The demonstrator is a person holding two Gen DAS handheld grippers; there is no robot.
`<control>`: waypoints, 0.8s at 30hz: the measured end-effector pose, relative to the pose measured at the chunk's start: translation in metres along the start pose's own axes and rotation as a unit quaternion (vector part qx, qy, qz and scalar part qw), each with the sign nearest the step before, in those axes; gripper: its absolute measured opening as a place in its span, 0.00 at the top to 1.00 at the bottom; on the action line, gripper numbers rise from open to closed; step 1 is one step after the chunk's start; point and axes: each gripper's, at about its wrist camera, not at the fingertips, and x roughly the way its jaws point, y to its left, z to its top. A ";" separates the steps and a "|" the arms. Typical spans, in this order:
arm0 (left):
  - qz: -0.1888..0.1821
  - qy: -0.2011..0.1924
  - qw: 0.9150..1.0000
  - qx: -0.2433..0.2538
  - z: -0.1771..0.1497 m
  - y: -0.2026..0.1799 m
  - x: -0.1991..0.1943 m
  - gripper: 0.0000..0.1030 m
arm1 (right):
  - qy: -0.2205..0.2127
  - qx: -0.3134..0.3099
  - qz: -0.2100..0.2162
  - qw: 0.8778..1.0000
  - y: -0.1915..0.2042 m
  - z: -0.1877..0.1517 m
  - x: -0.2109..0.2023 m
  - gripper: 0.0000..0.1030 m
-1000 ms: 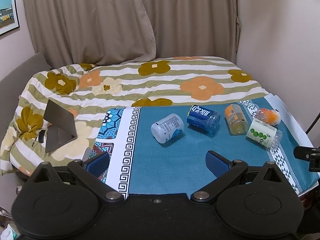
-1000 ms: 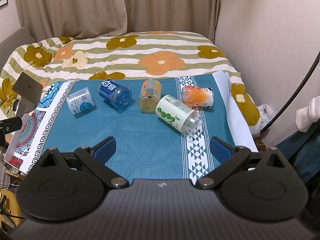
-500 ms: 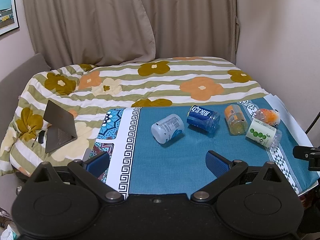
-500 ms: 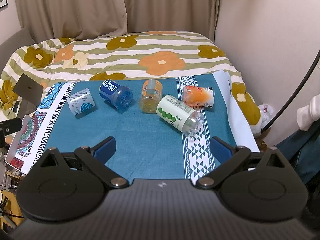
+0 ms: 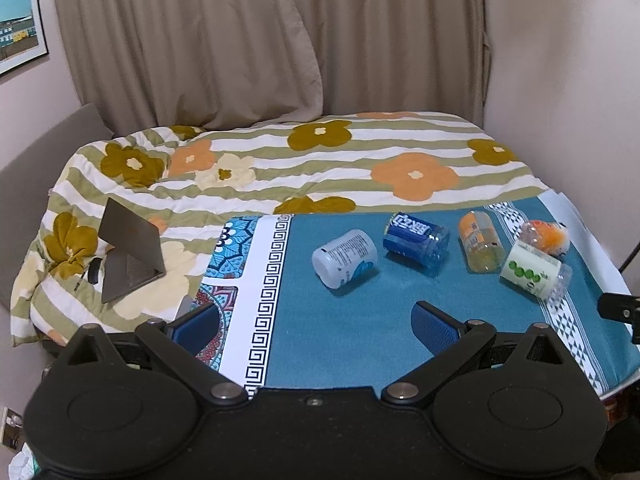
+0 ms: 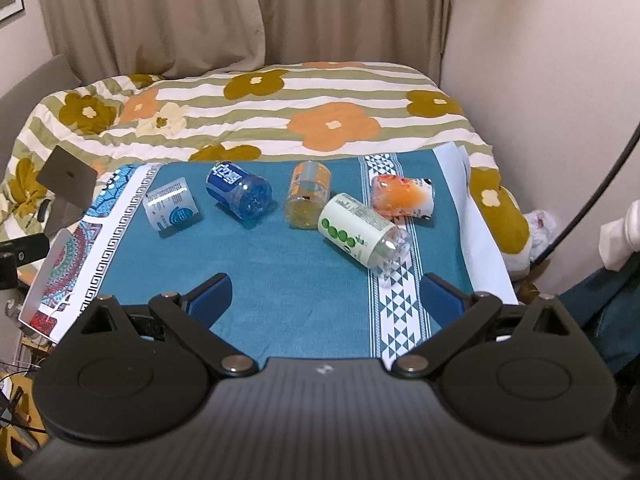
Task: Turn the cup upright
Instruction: 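Move the left gripper to the white blue-labelled cup and close on it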
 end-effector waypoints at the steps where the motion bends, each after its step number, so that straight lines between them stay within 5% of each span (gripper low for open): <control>1: 0.001 -0.001 1.000 -0.002 0.001 -0.001 0.001 0.00 | 0.000 -0.001 0.003 1.000 -0.002 0.002 0.005 0.00; 8: 0.007 -0.011 1.000 0.024 0.020 -0.004 0.021 0.00 | 0.007 -0.027 0.016 0.999 -0.010 0.015 0.032 0.00; 14: -0.029 -0.009 0.997 0.069 0.042 0.001 0.065 0.00 | 0.026 -0.012 0.019 0.999 -0.010 0.020 0.058 0.00; 24: -0.086 0.046 0.975 0.198 0.061 -0.004 0.177 0.00 | 0.075 0.056 -0.028 0.995 -0.004 0.027 0.109 0.00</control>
